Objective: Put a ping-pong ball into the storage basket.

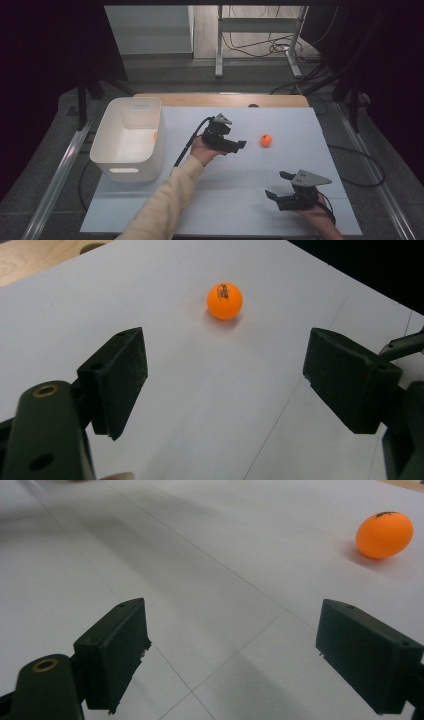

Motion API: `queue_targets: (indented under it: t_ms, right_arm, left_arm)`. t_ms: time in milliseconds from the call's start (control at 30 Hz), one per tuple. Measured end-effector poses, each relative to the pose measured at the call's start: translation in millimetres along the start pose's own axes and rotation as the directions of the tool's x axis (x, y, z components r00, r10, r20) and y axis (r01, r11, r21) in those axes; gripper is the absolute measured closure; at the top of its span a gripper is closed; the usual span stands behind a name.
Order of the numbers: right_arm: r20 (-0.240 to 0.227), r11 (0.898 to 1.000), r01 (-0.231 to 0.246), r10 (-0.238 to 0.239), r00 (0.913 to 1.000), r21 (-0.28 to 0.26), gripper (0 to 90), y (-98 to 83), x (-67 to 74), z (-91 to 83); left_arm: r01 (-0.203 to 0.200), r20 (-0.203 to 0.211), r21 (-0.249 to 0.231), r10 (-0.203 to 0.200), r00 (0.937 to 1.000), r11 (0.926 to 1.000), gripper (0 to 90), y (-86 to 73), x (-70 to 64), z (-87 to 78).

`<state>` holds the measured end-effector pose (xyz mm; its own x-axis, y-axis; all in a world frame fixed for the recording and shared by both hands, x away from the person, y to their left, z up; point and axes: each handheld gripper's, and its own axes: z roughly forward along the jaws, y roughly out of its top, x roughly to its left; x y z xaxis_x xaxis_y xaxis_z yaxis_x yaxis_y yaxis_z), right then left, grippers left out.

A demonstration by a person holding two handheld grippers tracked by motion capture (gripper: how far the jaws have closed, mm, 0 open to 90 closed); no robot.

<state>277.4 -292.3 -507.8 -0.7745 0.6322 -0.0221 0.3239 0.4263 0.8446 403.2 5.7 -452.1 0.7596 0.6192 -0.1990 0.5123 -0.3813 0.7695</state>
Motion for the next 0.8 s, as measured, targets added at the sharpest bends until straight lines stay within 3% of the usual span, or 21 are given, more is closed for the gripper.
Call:
queue_targets:
  t_ms: [667,800]
  right_arm:
    - [-0.009,1.000,-0.006,0.006,0.9999,-0.007,14.0,-0.7,-0.3,0.6]
    - [-0.009,1.000,-0.004,0.004,1.0000,0.003,14.0,-0.4,-0.6,1.0]
  left_arm:
    - [0.001,0.022,0.031,-0.001,0.9998,0.9995,18.5,3.0,-2.7,30.2]
    - [-0.007,0.015,0.020,0.007,0.9999,0.9998,18.7,3.4,-2.9,33.5]
